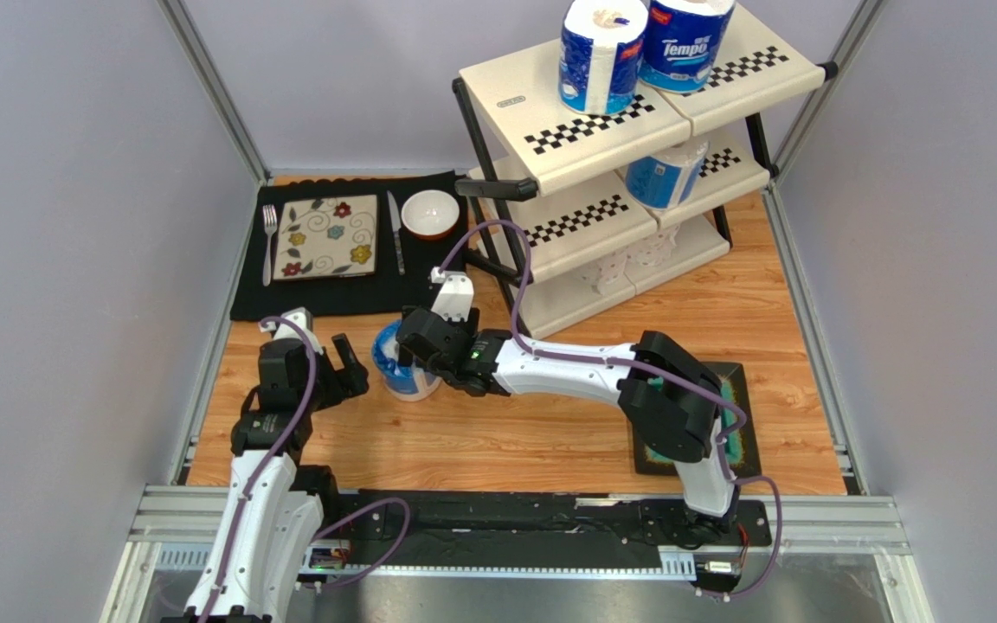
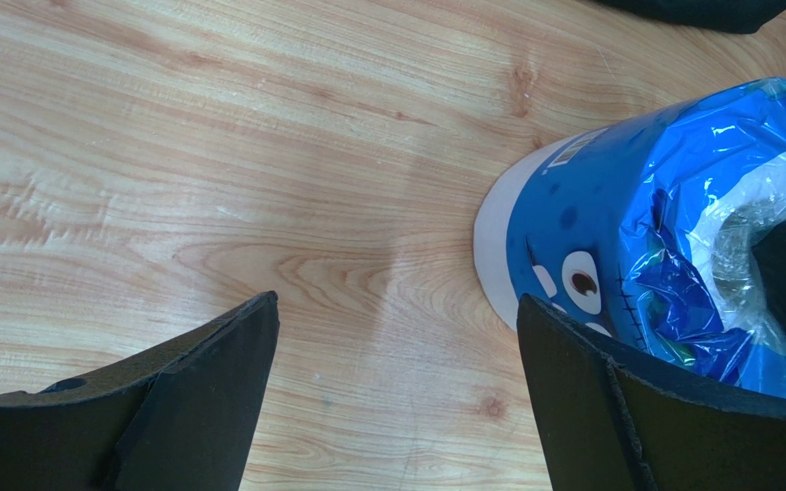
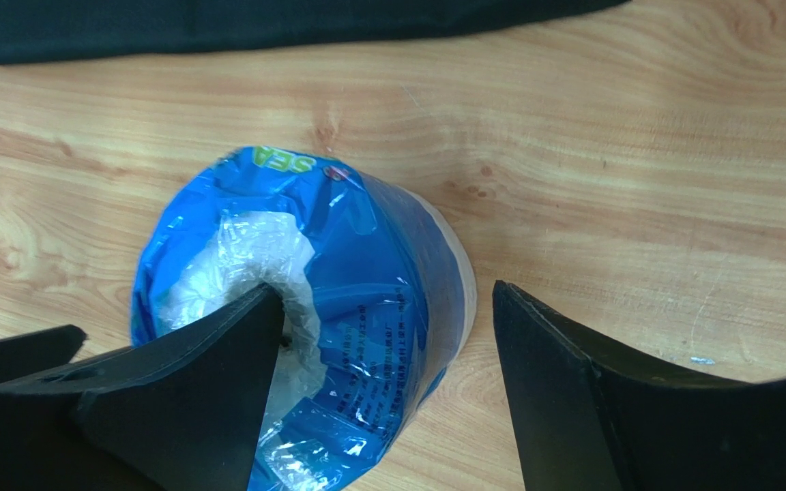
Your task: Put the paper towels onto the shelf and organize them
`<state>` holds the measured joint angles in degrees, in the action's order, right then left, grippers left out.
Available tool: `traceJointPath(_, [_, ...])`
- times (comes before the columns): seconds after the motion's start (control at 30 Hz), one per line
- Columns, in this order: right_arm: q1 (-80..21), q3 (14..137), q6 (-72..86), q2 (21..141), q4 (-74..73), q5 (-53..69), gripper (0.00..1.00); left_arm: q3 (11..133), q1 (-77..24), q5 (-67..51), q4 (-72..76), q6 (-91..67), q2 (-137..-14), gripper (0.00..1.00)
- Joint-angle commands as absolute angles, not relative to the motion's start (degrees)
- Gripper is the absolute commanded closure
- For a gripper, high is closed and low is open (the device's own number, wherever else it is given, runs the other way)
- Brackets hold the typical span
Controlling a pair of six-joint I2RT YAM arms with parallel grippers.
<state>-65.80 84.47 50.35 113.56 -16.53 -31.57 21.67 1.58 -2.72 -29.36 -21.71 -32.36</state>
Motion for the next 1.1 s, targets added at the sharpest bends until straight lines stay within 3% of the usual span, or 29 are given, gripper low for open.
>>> traceJointPath(0.0, [-65.7,86.9,51.9,115.5,-17.5,-30.2,0.23,21.5,1.5,-3.3,-27.9,-20.9,-32.3,0.05])
traceJointPath(0.17, [-65.7,86.7,52.0,116.1,-18.2,-30.1,0.26,21.5,1.6,-3.3,-28.0,-20.9,-32.3,0.05])
traceJointPath(0.5, [-65.7,81.7,51.3,110.5,-14.3,-30.4,0.69,21.5,1.6,-3.1,-27.9,-20.9,-32.3,0.05])
traceJointPath(0.77, [-69.1,70.9,49.2,98.6,-16.6,-28.8,0.7,21.6,1.6,-3.2,-27.9,-20.9,-32.3,0.05])
traceJointPath(0.93, [-74.0,65.8,51.8,88.4,-25.2,-34.4,0.7,21.5,1.5,-3.1,-27.9,-20.9,-32.2,0.05])
traceJointPath(1.07, [-76.5,60.1,57.6,74.0,-31.1,-38.0,0.71,21.5,1.6,-2.9,-28.1,-20.9,-32.2,0.05])
